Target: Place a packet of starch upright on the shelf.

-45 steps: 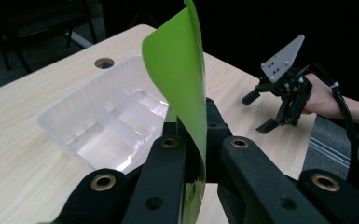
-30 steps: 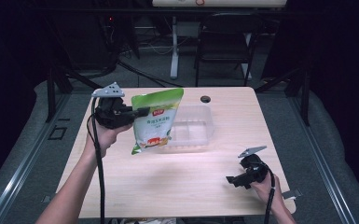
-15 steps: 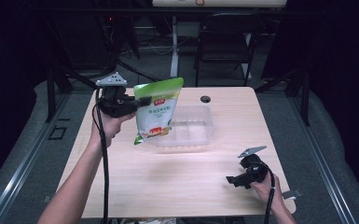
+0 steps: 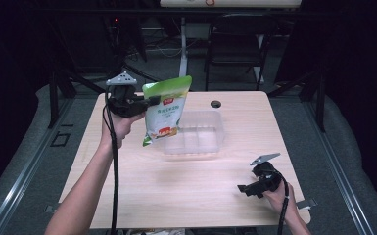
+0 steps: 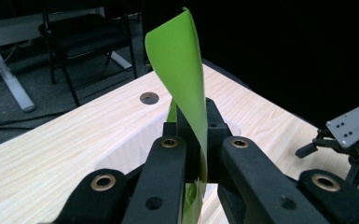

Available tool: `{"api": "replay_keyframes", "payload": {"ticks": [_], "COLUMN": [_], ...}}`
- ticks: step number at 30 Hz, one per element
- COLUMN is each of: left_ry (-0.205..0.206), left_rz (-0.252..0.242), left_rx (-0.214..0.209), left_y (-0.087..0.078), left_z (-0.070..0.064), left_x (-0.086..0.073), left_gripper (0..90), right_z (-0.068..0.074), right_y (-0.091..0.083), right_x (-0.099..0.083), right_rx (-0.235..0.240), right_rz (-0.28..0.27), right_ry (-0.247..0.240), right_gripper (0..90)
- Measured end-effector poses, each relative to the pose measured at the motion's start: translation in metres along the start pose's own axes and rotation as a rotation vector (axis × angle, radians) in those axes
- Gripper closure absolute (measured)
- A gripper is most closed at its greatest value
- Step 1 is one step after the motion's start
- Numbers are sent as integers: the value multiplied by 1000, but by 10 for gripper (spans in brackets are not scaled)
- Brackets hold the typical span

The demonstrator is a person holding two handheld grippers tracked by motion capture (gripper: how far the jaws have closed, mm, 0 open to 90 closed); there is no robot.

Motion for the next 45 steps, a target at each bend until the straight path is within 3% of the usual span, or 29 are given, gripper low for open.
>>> {"api": "replay_keyframes", "payload": {"ticks": [12,21,44,45], "left_ry": [-47,-109,-163,-167], "left_rz": [-31,-62,-74,-79], "left_rx": [52,71,99,110], "left_y": [13,27,64,66], "left_z": [10,15,17,17], "left_x": [-4,-9,-21,-22], "left_gripper": [897,896,896,896], "right_z": [0,0,-1,0], "right_y": [-1,-1,-2,-1], "right_x": [0,0,0,0], "right_rx": [-3,0,-11,-6], "right_rz": [3,2,18,-2], "right_ry": [-2,-2,-15,0], "right_gripper": [61,61,61,61]}}
Point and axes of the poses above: each handheld gripper's, and its own axes: y roughly forward along the jaws, x roughly out of its top, z roughly to its left, the point moved 3 cm from there along y, roughly forward along the jaws, and after that the axes turned 7 degrees about x, right-handed, at the moved point
